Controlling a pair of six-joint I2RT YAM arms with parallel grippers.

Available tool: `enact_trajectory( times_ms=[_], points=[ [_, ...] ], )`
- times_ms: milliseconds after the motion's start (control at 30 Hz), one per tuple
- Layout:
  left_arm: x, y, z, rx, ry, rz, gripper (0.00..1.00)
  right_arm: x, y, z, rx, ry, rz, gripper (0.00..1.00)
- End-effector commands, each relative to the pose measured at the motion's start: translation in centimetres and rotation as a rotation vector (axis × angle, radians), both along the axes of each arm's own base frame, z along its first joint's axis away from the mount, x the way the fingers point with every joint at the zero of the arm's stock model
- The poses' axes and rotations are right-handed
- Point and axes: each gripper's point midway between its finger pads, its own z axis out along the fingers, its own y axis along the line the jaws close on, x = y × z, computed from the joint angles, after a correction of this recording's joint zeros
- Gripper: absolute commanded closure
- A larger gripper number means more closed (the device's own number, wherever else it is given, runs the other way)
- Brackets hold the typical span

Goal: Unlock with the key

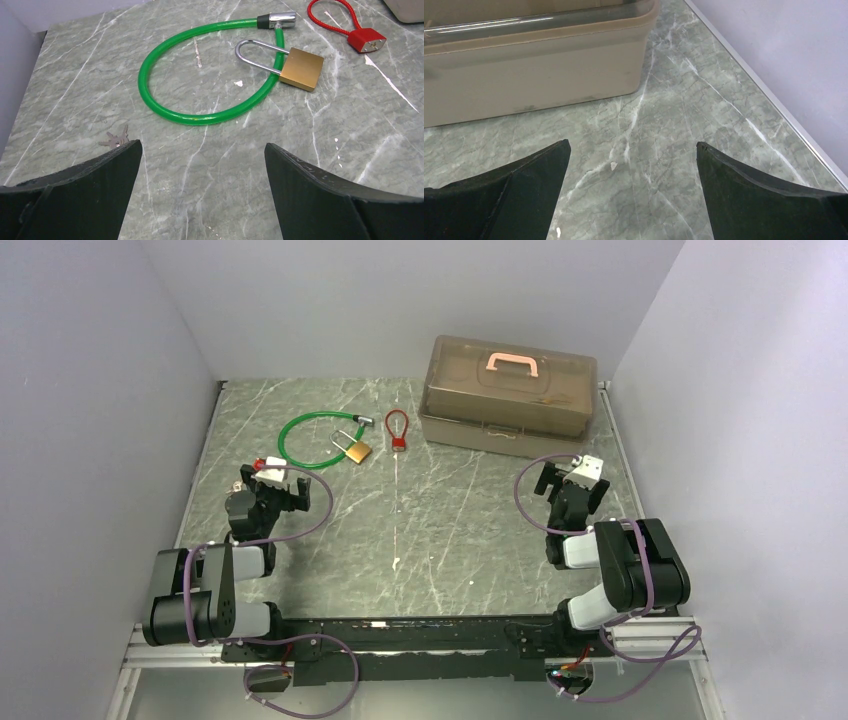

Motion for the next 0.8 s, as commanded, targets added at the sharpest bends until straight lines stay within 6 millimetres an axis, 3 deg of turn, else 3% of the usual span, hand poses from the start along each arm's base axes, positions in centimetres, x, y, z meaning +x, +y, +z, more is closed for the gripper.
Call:
enact_trajectory(
  times_ms=[0, 267, 300, 400, 533, 633, 767],
  points=[
    [0.4, 0.0, 1.2, -0.001, -0.042, -0.001, 0.01, 0.5, 0.1, 1.5, 0.016, -0.059, 0.002, 0.00],
    [0.5, -0.7, 2.3, -0.014, -0.010, -0.069, 0.01, 0.7, 1.1, 3.7, -0.058, -0.024, -0.027, 0.00],
    [1.2, -1.1, 3.6, -0.002, 0.032, -0.112, 0.01, 1.2, 1.5, 3.1, -0.034, 0.050, -0.031, 0.00],
    [1.6, -2.3, 5.6, -0.008, 0.191, -0.197, 0.01, 2.7, 2.2, 4.2, 0.036, 0.125, -0.045, 0.00],
    [1.4, -1.5, 8.2, -0.038, 0.324, -0.146, 0.01, 3.4, 5.5, 8.3, 0.196, -0.020, 0.107, 0.00],
    [2.0, -0.5, 9.6, -0.064, 0.367, -0.073, 0.01, 3.4, 7.5, 10.4, 0.451, -0.063, 0.151, 0.00],
    [3.6, -0.3, 9.8, -0.043, 0.420, -0.022, 0.01, 3.5, 13.1, 12.7, 0.502, -0.041, 0.456, 0.00]
  ],
)
